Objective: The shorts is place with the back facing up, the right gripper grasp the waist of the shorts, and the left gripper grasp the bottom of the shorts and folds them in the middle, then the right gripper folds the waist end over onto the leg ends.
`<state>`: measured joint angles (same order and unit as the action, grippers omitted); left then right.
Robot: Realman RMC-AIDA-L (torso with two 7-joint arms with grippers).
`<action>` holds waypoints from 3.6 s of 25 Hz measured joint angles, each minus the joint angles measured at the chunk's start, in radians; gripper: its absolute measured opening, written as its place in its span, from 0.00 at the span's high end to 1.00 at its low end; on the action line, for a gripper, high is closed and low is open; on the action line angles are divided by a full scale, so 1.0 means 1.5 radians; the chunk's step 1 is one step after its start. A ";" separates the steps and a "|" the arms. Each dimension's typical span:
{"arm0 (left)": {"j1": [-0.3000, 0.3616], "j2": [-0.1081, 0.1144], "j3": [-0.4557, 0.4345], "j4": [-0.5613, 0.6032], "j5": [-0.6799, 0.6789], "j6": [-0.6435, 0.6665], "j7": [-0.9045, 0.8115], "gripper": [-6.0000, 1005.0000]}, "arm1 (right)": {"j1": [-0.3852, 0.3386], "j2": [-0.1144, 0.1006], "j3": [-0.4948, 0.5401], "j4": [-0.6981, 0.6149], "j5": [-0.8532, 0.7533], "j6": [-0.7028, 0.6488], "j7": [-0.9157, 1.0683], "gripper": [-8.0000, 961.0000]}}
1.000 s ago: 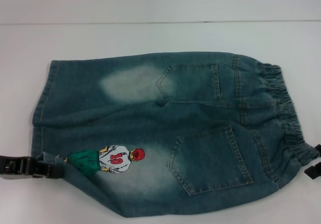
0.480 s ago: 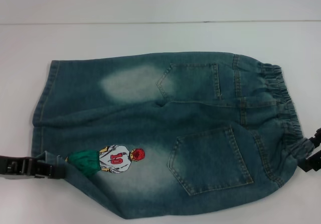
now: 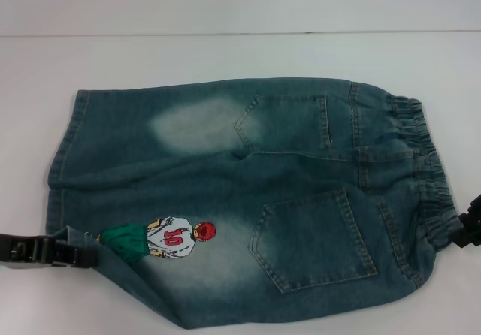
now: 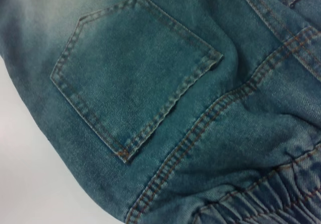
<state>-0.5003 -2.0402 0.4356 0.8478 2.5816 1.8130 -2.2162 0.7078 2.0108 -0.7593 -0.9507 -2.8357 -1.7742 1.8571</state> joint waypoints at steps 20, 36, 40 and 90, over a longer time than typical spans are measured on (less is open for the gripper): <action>0.005 0.004 -0.005 -0.002 -0.063 0.013 0.002 0.91 | -0.014 0.003 0.002 -0.014 0.013 0.004 -0.008 0.93; -0.011 0.019 -0.072 -0.006 -0.152 -0.043 -0.001 0.91 | -0.090 -0.054 0.202 0.052 0.220 0.021 -0.058 0.93; -0.016 0.019 -0.072 -0.006 -0.162 -0.085 0.001 0.91 | -0.094 -0.056 0.224 0.108 0.272 0.084 -0.059 0.93; -0.072 -0.017 -0.011 -0.111 -0.185 -0.504 0.093 0.86 | -0.015 -0.003 0.190 0.334 0.489 0.568 -0.177 0.91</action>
<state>-0.6081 -2.0653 0.4190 0.6816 2.3035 1.0566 -2.0769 0.6849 2.0066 -0.4750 -0.4504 -2.1020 -0.9224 1.5921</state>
